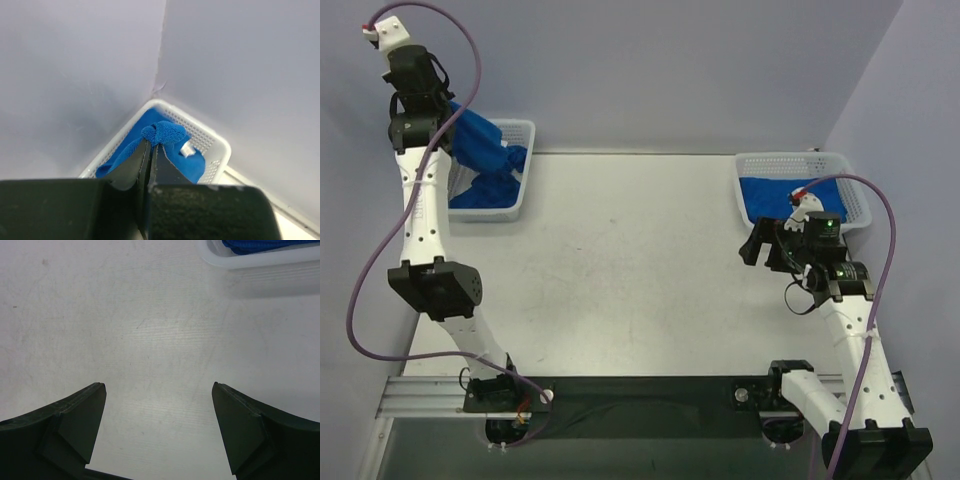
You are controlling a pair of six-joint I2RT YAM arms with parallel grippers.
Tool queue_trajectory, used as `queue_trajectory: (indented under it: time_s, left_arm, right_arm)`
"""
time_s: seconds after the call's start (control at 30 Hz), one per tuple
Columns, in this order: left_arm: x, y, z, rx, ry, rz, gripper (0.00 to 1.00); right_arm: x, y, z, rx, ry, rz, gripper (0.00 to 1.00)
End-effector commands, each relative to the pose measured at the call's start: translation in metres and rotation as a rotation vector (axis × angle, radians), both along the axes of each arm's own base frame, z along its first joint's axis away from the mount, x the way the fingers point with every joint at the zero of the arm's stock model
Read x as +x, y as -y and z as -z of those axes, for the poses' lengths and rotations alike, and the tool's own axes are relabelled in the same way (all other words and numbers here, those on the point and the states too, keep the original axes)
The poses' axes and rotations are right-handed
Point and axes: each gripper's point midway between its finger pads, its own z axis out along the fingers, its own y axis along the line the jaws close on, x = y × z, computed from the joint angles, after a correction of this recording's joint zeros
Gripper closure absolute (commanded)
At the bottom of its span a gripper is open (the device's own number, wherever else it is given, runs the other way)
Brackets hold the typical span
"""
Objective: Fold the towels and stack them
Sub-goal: Grab crumpled towel, then move the towel to the center of the board
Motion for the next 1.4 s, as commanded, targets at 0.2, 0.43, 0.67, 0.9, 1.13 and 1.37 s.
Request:
queue_trajectory:
  time_s: [0.2,0.43,0.67,0.9,1.13,1.37]
  left_arm:
    - [-0.027,0.027,-0.088,-0.008,0.188,0.112,1.00]
    - [-0.040,0.155,-0.127,-0.054,0.281,0.523,1.00]
    - [-0.079,0.263,-0.183,-0.188,0.460,0.866,1.00]
    - [-0.103,0.289,-0.164,-0.385,0.400,0.945,1.00]
    - [-0.126,0.320,0.078,-0.635,-0.140,0.908,1.00]
    - [-0.284,0.295,0.295,-0.779,-0.673,0.728,0.87]
  right_arm:
    - [-0.007,-0.009,-0.009,0.018,0.030,-0.056,0.10]
    - [-0.009,-0.007,-0.012,0.005,0.052,-0.054,0.10]
    - [-0.010,-0.007,-0.015,-0.001,0.063,-0.061,0.10]
    - [-0.010,-0.009,-0.015,0.003,0.067,-0.075,0.10]
    - [-0.013,-0.014,-0.006,0.030,0.032,-0.085,0.10]
    - [-0.014,-0.024,0.009,0.066,-0.036,-0.098,0.11]
